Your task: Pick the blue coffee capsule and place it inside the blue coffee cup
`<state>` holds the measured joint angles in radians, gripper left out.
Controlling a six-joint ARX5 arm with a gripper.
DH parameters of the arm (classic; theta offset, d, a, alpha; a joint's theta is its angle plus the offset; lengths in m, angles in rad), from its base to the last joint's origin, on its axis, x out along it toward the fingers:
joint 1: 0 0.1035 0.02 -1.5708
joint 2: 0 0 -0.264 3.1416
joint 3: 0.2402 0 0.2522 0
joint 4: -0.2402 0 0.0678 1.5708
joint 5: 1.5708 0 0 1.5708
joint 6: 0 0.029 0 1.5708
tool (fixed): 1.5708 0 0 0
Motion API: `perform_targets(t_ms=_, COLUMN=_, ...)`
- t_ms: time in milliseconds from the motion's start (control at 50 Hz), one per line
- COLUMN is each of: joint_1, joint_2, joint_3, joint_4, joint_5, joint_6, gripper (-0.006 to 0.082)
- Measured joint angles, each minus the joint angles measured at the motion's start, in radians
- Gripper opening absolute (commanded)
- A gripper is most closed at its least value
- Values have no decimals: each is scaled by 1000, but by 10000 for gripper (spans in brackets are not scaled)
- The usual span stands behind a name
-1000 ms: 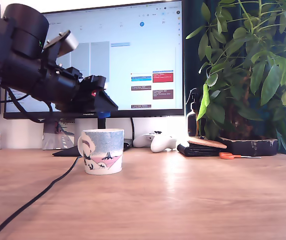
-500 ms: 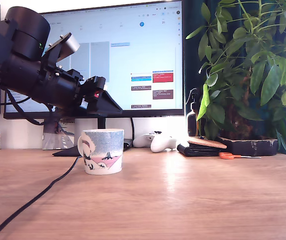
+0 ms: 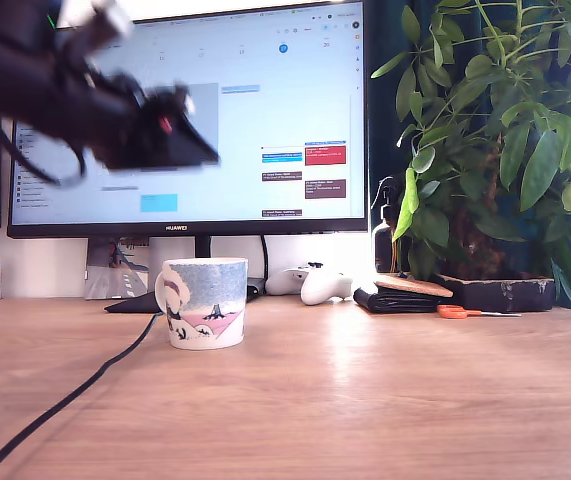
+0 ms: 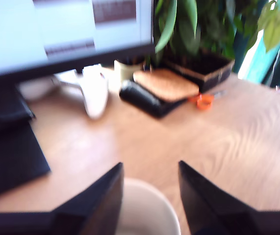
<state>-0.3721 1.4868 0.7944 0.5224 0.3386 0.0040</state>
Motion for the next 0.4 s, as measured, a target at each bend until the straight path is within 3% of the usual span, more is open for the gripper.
perform_targets(t_ms=220, joint_1=106, joint_2=-100, joint_3=13, joint_4=-206, joint_5=-149, joint_6=61, gripper=-19)
perform_targets(t_ms=400, joint_1=220, joint_2=-145, joint_3=13, joint_4=-320, joint_5=-183, joint_6=77, gripper=-19)
